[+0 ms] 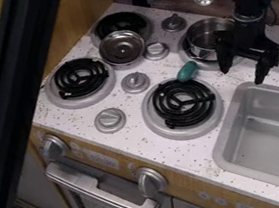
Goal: Move the green thing to the left lower burner
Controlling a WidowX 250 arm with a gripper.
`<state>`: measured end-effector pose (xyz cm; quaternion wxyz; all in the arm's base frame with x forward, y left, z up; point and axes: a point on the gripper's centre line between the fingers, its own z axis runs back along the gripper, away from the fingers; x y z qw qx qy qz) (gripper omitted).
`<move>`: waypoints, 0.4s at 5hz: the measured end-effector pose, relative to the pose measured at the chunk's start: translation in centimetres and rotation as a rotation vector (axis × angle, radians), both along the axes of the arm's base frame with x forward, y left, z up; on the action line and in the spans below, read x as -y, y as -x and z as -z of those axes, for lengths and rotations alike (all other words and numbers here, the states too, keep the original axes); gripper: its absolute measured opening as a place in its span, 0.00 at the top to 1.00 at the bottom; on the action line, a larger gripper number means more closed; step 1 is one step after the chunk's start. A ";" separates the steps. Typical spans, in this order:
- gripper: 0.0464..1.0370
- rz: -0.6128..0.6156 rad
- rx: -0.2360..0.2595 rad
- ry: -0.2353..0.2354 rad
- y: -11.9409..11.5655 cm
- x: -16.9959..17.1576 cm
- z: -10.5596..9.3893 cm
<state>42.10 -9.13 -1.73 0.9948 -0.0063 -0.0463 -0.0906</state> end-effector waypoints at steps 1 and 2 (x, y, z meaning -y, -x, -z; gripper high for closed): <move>0.04 -0.002 -0.049 -0.011 0.8 -0.3 2.0; 0.04 -0.063 -0.107 -0.037 2.4 -2.4 3.9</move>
